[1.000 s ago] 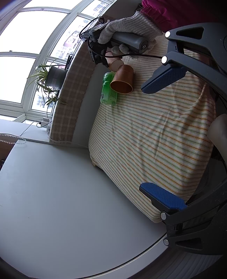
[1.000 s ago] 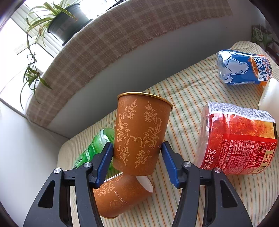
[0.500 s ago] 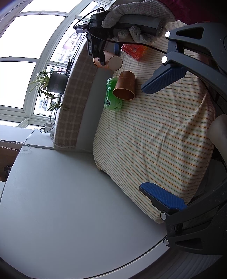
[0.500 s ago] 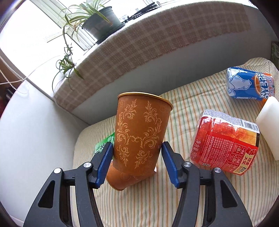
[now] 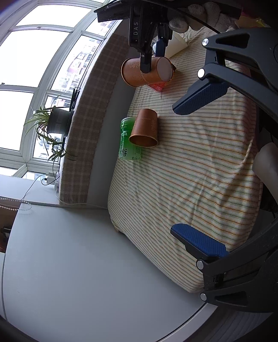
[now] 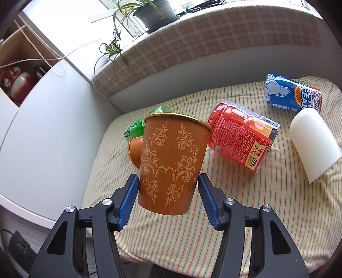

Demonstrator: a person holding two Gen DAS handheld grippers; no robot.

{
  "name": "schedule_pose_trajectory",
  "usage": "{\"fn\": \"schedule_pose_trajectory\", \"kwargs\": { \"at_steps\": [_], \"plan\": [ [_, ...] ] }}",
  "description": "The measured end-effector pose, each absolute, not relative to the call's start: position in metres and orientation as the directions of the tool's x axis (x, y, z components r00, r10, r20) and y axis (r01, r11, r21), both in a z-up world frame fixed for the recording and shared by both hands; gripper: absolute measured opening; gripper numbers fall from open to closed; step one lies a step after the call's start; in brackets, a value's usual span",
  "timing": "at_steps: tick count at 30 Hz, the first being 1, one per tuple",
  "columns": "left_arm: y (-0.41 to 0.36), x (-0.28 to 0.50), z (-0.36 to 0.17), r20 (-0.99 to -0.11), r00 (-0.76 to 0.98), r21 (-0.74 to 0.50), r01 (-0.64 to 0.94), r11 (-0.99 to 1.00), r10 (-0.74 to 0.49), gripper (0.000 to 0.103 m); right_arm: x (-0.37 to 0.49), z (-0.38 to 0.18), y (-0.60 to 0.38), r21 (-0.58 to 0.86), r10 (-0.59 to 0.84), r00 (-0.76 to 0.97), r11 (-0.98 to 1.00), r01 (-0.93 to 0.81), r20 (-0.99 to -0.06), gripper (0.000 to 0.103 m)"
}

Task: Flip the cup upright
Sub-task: 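Rotate the held brown cup upright and lower it onto the bed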

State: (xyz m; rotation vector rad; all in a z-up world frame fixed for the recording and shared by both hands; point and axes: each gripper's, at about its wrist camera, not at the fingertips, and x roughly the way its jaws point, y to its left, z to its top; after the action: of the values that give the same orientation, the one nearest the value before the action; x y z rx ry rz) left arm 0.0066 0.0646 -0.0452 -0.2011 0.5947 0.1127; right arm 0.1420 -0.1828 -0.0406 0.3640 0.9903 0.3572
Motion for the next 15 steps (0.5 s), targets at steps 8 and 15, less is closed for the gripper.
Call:
{"fn": "schedule_pose_trajectory", "kwargs": {
  "at_steps": [8, 15],
  "plan": [
    [0.046, 0.025, -0.055, -0.616, 0.784, -0.215, -0.080, 0.973, -0.072, 0.103, 0.116, -0.070, -0.202, 0.424, 0.446, 0.412, 0.893, -0.151, -0.794, 0.056],
    [0.031, 0.040, -0.066, -0.656, 0.730, -0.287, -0.005, 0.958, -0.193, 0.103, 0.117, -0.096, -0.206, 0.403, 0.426, 0.366, 0.904, -0.142, -0.827, 0.057]
  ]
}}
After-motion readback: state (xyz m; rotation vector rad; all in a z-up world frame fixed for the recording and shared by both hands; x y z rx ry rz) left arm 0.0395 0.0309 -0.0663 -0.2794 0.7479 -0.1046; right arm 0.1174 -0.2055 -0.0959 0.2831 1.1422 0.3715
